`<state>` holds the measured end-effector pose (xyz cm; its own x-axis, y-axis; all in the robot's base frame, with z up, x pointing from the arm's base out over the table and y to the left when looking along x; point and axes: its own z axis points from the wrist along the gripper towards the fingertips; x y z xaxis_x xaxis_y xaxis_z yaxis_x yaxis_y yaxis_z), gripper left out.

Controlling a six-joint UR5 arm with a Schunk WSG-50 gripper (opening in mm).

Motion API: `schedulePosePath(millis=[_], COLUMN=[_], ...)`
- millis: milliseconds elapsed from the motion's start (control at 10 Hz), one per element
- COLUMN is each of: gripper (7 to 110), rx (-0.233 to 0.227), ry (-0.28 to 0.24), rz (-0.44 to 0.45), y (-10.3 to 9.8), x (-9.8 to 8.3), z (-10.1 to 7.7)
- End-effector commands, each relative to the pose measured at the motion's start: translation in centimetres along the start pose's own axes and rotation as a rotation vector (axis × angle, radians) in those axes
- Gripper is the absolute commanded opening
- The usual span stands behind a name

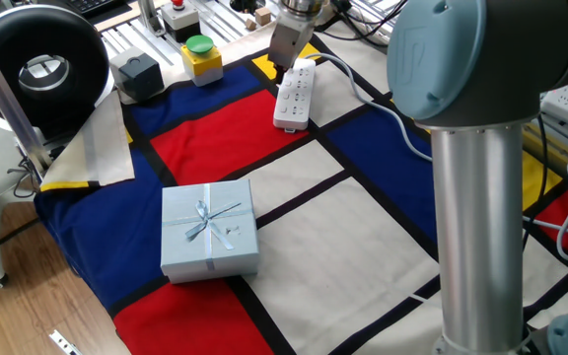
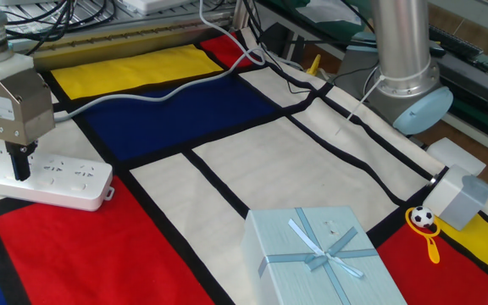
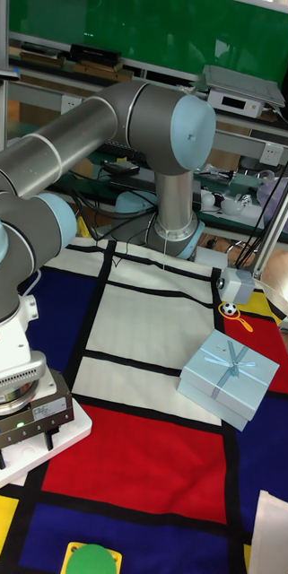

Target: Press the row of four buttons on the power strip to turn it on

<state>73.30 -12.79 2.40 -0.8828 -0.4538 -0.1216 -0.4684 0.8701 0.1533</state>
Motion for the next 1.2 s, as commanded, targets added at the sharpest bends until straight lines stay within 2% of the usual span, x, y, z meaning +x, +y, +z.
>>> schedulePosePath(millis=[0,600,700,800,1100], gripper=[66,66,88,88,88], rx=[-0.008,-0.03,-0.045,-0.058,-0.058], ry=[-0.014,-0.018,-0.015,-0.014,-0.014], rz=[0.012,0.008,0.004,0.005,0.025], y=[0.27,0.53,0.76,0.91,1.22], x=[-0.28,-0.35,-0.25,-0.24,-0.18], z=[0.08,-0.06,-0.16,-0.32,-0.58])
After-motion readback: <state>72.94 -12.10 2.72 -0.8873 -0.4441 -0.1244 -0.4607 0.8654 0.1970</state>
